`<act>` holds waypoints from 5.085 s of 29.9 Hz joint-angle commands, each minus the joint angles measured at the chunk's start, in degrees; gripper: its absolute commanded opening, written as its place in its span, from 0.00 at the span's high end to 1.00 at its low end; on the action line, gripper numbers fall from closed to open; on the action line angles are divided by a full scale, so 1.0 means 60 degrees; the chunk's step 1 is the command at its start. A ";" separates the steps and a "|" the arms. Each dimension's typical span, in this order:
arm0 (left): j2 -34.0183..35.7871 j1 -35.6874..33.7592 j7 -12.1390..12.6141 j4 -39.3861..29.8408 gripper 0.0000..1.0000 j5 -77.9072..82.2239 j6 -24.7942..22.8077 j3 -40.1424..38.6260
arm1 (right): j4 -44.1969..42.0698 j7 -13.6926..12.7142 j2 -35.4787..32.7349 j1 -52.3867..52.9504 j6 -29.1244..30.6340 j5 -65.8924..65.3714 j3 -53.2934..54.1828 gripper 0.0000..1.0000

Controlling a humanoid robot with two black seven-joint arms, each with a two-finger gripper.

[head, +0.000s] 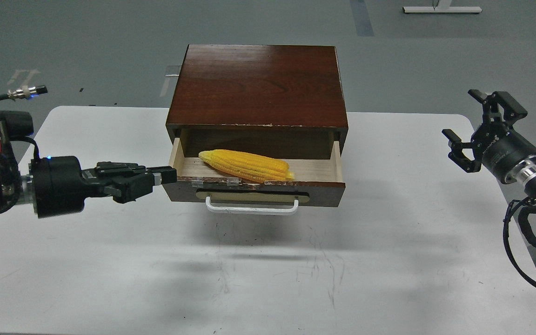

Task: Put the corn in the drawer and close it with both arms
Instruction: 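Bring the left gripper down in front of the drawer front, then move the left gripper toward the drawer handle and align with it, then push the drawer front with the left gripper into the wooden box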

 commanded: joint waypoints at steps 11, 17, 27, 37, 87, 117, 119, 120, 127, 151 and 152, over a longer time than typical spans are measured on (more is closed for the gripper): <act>-0.1275 0.1055 -0.0001 0.0023 1.00 -0.0015 -0.1358 0.0018 | -0.0521 0.0000 0.0088 -0.0262 0.0021 -0.0320 -0.0048 0.00; -0.1964 0.1290 -0.0001 0.0023 1.00 -0.0015 -0.0955 0.0077 | -0.0712 0.0000 0.0147 -0.0379 0.0021 -0.0393 -0.0048 0.00; -0.2961 0.1628 -0.0001 0.0520 1.00 0.0673 -0.0544 0.0355 | -0.0829 0.0000 0.0367 -0.0394 -0.0008 -0.0598 -0.0062 0.00; -0.3298 0.1642 -0.0001 0.0785 1.00 0.0674 -0.0222 0.0297 | -0.0814 0.0000 0.0367 -0.0394 -0.0023 -0.0598 -0.0062 0.00; -0.4470 0.0734 -0.0001 0.2557 1.00 0.0747 -0.0895 0.0399 | -0.0829 0.0000 0.0279 -0.0775 -0.0140 -0.0598 -0.0048 0.00; -0.5407 0.0192 -0.0001 0.3583 1.00 0.0747 -0.0895 0.0414 | -0.0858 0.0000 0.0264 -0.0863 -0.0140 -0.0598 -0.0033 0.00; -0.5408 0.0192 -0.0001 0.3539 1.00 0.0762 -0.0939 0.0414 | -0.0858 0.0000 0.0264 -0.0863 -0.0140 -0.0598 -0.0033 0.00; -0.5393 0.0177 -0.0001 0.3481 1.00 0.0704 -0.1026 0.0414 | -0.0931 0.0000 0.0264 -0.0863 -0.0140 -0.0598 -0.0033 0.00; -0.5014 0.0177 -0.0001 0.2955 1.00 0.0747 -0.1358 0.0399 | -0.1151 0.0000 0.0264 -0.0863 -0.0096 -0.0598 -0.0033 0.00; -0.4998 0.0104 -0.0001 0.3890 1.00 0.0674 -0.1358 0.0399 | -0.1400 0.0000 0.0367 -0.0819 -0.0111 -0.0613 -0.0048 0.00; -0.4998 0.0104 -0.0001 0.3905 1.00 0.0674 -0.1358 0.0399 | -0.1473 0.0000 0.0396 -0.0819 -0.0111 -0.0613 -0.0048 0.00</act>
